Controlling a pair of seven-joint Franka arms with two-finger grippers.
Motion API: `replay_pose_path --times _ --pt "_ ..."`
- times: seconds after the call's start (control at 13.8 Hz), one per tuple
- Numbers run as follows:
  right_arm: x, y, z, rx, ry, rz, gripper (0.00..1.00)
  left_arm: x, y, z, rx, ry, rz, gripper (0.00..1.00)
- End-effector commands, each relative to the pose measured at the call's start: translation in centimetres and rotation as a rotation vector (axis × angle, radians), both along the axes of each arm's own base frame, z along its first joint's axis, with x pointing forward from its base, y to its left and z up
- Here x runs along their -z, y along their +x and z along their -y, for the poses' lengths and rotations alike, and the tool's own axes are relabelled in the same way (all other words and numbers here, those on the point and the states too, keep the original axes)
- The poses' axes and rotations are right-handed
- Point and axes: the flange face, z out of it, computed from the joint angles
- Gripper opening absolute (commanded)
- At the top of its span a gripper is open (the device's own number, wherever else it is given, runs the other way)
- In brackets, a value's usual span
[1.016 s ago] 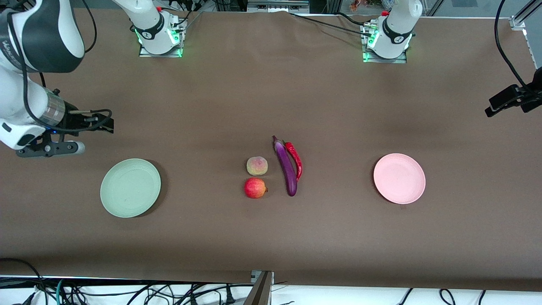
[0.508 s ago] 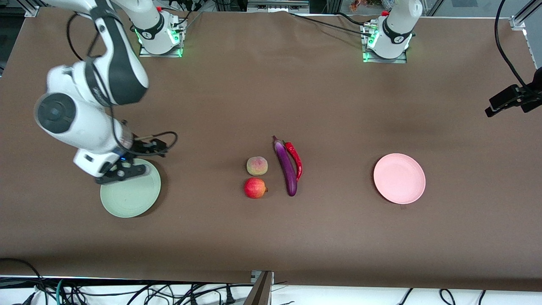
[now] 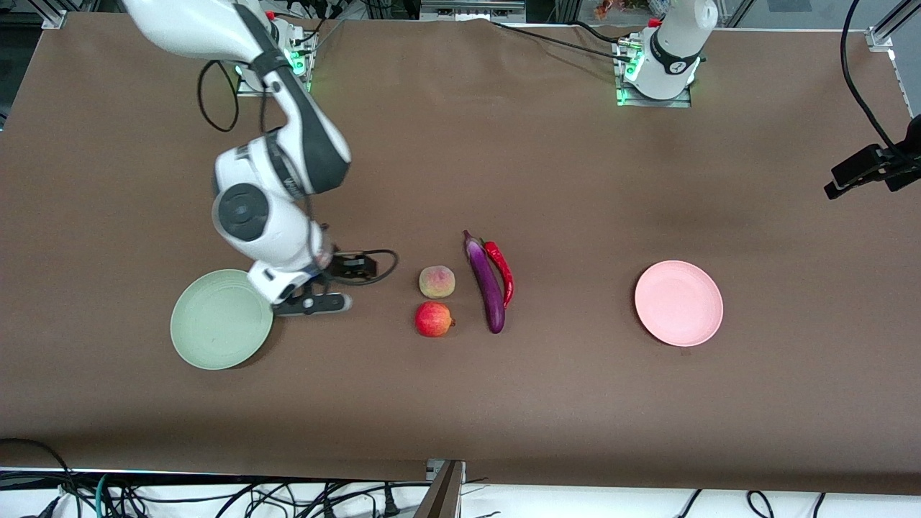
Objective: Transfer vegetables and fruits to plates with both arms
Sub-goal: 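Reach the right gripper over the yellow-red peach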
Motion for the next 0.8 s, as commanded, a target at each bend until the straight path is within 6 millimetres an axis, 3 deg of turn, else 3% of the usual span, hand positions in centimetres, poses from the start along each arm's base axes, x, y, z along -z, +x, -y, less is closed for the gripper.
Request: replay_pose_path --times 0.0,0.15,0.29,0.44,0.51,0.73 --pt "2.3 -2.1 -6.0 0.145 0.011 0.007 1.00 -0.3 0.3 0.1 0.015 -0.008 -0.009 1.00" --pt "4.4 -2.7 -7.9 0.163 0.030 0.032 1.00 -0.2 0.3 0.0 0.024 -0.006 -0.017 1.00" --pt "6.4 -2.9 -9.0 0.159 0.043 0.046 1.00 0.0 0.5 1.9 0.046 -0.004 -0.023 1.00" --pt "8.6 -3.5 -10.2 0.144 0.048 0.057 1.00 1.3 1.4 5.4 0.090 -0.010 -0.045 1.00" --pt "9.5 -3.4 -10.3 0.145 0.057 0.070 1.00 2.7 2.4 6.9 0.079 -0.023 -0.067 1.00" --pt "11.3 -3.4 -11.0 0.143 0.083 0.106 1.00 7.9 6.2 13.9 -0.032 -0.052 -0.143 1.00"
